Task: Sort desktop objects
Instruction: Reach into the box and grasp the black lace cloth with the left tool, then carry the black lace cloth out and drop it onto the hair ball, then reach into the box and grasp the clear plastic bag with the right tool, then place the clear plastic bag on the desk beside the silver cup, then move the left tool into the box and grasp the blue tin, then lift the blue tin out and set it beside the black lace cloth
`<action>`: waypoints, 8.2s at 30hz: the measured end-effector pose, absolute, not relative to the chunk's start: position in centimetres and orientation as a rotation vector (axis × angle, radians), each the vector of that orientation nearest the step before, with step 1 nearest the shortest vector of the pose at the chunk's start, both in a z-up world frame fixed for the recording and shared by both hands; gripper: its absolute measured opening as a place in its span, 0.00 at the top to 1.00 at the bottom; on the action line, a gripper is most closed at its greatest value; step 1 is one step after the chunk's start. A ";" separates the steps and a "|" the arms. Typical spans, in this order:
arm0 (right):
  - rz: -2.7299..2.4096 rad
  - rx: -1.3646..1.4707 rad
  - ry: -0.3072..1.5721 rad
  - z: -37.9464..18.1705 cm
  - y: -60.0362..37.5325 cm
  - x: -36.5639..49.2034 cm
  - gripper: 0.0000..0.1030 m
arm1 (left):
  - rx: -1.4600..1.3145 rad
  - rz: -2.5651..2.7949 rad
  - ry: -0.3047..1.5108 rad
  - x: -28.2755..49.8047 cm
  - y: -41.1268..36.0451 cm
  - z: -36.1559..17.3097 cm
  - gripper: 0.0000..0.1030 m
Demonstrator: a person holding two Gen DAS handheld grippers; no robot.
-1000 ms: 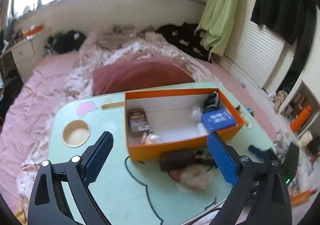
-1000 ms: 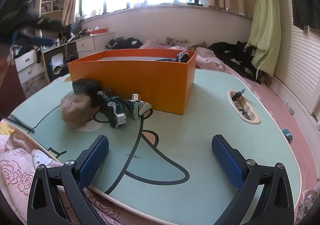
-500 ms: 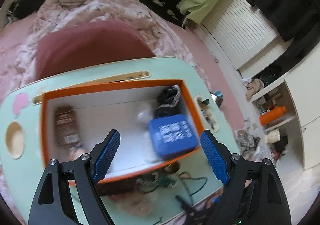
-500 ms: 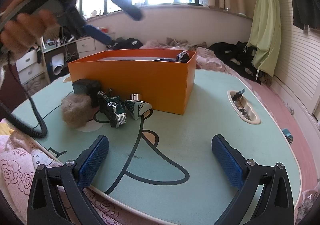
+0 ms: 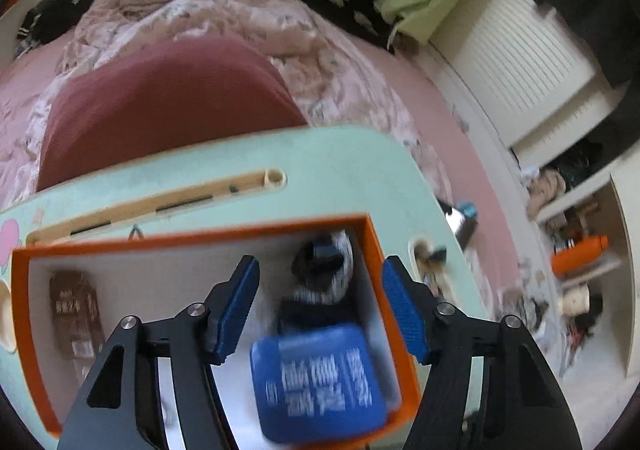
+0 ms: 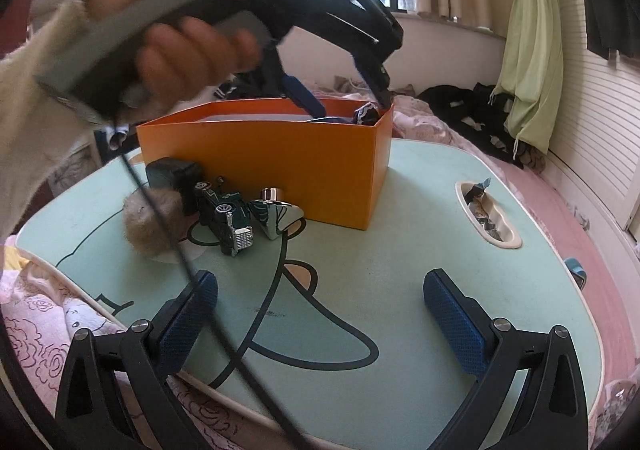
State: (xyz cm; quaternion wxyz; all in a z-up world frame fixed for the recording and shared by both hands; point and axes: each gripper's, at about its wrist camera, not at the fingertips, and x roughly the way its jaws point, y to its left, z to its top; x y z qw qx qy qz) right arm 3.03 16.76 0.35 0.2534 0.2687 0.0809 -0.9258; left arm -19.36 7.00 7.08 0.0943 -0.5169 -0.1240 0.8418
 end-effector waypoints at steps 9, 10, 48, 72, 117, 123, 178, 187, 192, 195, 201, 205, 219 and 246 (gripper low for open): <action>-2.515 0.729 0.220 0.4 16.7 3.1 0.00 | -1.553 2.479 -0.325 -19.9 7.1 6.0 0.85; -2.515 0.729 0.219 0.4 16.7 3.1 0.00 | -1.553 2.481 -0.310 -20.0 7.2 5.9 0.85; -2.511 0.724 0.221 0.3 16.9 3.2 0.00 | -1.126 2.625 -0.405 1.0 -3.8 6.3 0.48; -2.508 0.723 0.223 0.4 17.0 3.5 0.00 | -1.210 2.832 -0.028 4.4 -0.1 0.6 0.00; -2.221 1.483 0.651 3.5 2.6 -18.0 0.70 | -1.200 2.842 -0.039 4.5 -0.2 0.6 0.00; -2.263 1.312 0.490 5.0 4.4 -17.0 0.72 | -1.195 2.843 -0.042 4.7 -0.5 1.0 0.00; -2.539 0.691 0.197 -0.8 19.6 3.3 0.00 | -1.224 2.834 -0.033 5.1 -0.8 1.6 0.00; -2.539 0.691 0.197 -0.8 19.5 3.3 0.00 | -1.200 2.670 -0.233 4.6 -2.1 10.9 0.00; -2.539 0.691 0.198 -0.7 19.3 3.4 0.00 | -1.374 2.508 -0.368 -0.1 -0.8 14.9 0.00; -2.539 0.690 0.198 -0.6 19.3 3.4 0.00 | -1.436 2.402 -0.426 -4.7 0.9 15.5 0.00; -2.539 0.690 0.198 -0.6 19.3 3.4 0.00 | -1.731 2.377 -0.434 -14.8 4.0 10.4 0.18; -2.539 0.690 0.197 -0.7 19.3 3.4 0.00 | -1.884 2.317 -0.459 -18.3 5.0 6.3 0.31; -2.538 0.693 0.196 -0.6 19.3 3.4 0.00 | -1.948 2.421 -0.368 -19.7 5.1 3.9 0.27; -2.538 0.692 0.198 -0.2 19.0 2.8 0.00 | -1.961 2.532 -0.078 -21.7 3.7 2.5 0.35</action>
